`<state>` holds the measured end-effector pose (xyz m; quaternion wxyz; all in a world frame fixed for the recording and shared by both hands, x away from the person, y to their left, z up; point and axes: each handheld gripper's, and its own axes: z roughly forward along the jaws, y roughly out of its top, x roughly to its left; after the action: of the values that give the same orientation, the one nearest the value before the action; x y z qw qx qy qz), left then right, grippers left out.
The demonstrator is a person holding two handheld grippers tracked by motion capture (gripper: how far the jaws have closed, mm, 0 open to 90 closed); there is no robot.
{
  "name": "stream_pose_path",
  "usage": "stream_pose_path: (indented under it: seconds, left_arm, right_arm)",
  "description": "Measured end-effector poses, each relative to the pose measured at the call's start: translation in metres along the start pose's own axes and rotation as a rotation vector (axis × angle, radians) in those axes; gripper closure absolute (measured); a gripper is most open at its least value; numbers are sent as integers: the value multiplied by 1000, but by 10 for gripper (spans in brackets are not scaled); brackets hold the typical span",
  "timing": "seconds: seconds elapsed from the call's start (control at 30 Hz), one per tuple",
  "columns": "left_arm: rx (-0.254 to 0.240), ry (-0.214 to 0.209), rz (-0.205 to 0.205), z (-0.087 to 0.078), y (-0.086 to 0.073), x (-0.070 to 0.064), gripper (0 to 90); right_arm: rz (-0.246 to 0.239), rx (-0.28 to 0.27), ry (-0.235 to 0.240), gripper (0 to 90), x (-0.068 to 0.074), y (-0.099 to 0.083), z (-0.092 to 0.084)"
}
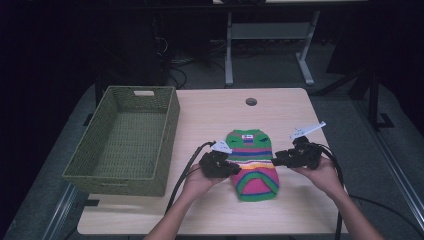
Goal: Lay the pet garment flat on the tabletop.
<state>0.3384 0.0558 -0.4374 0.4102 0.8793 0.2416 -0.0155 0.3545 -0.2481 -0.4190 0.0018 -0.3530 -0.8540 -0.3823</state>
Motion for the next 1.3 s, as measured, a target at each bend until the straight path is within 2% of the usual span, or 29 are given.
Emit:
stream_pose_path:
  seconds: [0.3,0.67,0.8,0.87,0.97,1.1,1.3]
  left_arm:
    - [54,-18,25,4,-2,-1,806]
    - [107,-11,13,4,-13,1,803]
    - [119,-3,16,4,-15,1,801]
    - [132,2,26,4,-16,1,801]
    - [141,3,28,5,-17,1,798]
    - [158,4,26,7,-19,1,789]
    - [170,5,23,6,-20,4,790]
  right_arm:
    - [-18,10,18,591,7,-2,4]
    - [-30,38,21,596,11,-7,11]
    - [-30,30,29,623,13,-7,12]
    - [-35,38,38,673,14,-7,13]
    - [-44,66,36,732,16,-7,16]
    - [-54,125,26,757,17,-10,24]
    - [-68,159,17,769,18,-16,36]
